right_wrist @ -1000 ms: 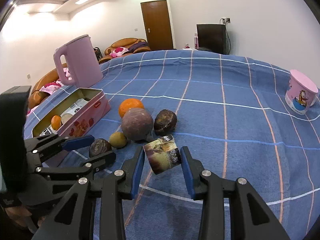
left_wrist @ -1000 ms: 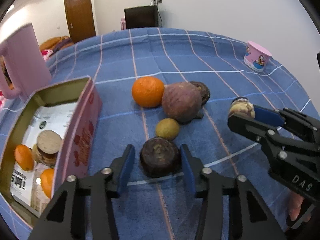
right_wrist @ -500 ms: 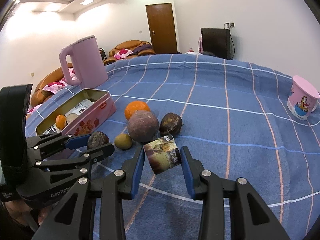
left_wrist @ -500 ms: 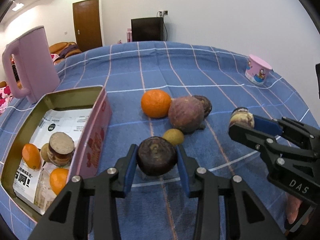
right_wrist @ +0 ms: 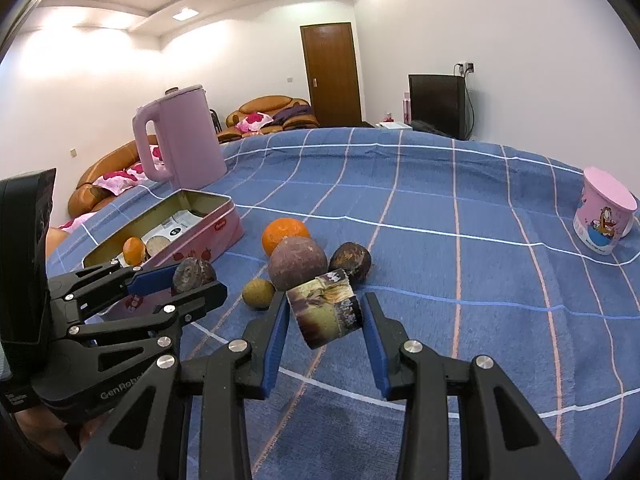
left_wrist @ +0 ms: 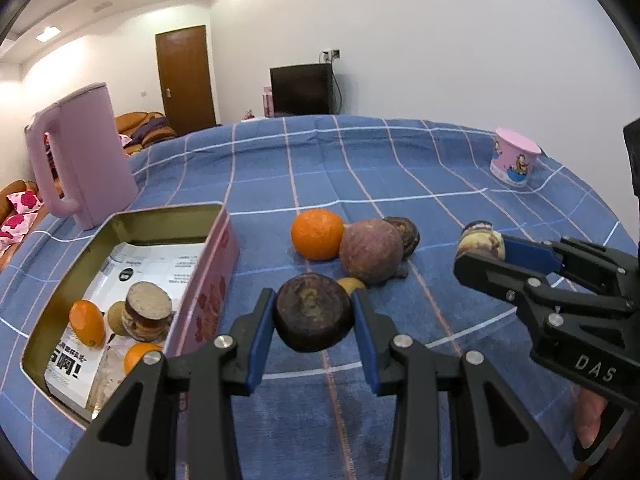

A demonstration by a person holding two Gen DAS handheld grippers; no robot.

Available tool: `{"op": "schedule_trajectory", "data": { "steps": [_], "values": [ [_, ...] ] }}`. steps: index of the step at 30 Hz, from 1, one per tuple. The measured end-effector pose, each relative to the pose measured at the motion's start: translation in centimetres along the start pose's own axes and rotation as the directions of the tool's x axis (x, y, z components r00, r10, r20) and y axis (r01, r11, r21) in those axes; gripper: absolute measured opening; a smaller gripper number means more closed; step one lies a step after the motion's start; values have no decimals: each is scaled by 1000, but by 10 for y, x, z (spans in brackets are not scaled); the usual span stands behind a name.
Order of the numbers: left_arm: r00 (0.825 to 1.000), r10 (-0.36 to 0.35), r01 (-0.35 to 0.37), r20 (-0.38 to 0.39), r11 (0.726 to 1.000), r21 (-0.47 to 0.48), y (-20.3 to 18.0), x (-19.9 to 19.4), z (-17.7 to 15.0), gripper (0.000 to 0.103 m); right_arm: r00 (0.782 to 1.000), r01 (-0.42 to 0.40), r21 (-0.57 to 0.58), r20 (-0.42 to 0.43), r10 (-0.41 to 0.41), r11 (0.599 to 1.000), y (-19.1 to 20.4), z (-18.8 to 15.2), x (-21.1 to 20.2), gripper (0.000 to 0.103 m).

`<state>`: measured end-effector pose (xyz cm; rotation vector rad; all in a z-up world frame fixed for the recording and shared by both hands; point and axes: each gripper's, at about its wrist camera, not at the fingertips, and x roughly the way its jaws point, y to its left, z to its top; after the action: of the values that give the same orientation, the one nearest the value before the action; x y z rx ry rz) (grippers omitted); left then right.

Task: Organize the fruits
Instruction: 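Carry the dark brown fruit in the left gripper while the right gripper carries the packet over the tin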

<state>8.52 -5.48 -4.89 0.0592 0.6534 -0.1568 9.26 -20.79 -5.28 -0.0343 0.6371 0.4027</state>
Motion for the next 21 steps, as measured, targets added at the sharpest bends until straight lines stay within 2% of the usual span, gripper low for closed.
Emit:
{"op": "schedule_trajectory", "data": {
  "steps": [21],
  "values": [
    [991,48,-47,123,999,-11,-2,-23,-1,40,997,6,-31,75,-4,1000,6,-2,-16,39]
  ]
}}
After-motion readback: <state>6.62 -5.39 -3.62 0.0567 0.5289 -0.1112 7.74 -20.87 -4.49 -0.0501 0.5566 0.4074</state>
